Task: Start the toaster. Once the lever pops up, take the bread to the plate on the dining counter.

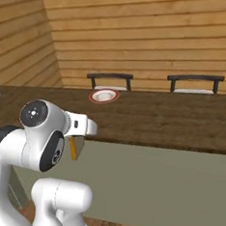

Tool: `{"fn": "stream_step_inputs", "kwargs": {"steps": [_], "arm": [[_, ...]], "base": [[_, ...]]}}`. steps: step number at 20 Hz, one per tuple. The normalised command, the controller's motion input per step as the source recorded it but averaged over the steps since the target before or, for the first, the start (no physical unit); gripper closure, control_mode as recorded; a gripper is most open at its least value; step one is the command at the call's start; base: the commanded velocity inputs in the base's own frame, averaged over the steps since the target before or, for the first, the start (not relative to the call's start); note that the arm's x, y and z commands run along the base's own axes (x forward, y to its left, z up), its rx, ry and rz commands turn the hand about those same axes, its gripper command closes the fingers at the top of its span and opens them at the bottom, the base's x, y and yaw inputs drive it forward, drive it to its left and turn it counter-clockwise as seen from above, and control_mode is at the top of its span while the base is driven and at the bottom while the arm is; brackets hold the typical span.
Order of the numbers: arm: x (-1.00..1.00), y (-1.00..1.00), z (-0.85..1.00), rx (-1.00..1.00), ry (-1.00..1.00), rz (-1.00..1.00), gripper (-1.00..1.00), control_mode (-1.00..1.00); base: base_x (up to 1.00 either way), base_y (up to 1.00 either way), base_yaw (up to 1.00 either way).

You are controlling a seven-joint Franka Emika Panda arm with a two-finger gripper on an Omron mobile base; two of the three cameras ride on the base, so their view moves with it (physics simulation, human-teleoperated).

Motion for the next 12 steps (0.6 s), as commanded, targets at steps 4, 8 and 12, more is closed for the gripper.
{"fn": "stream_step_inputs", "kwargs": {"steps": [4, 8, 12], "arm": [[0.0, 0.0, 0.0, 0.0, 0.0, 0.0, 1.0, 1.0], [0.0, 0.0, 0.0, 0.0, 0.0, 0.0, 1.0, 1.0], [0.0, 0.0, 0.0, 0.0, 0.0, 0.0, 1.0, 1.0]], "base": [[0.47, -0.19, -0.15], [0.48, -0.21, -0.13], [0.49, -0.26, -0.1]]}}
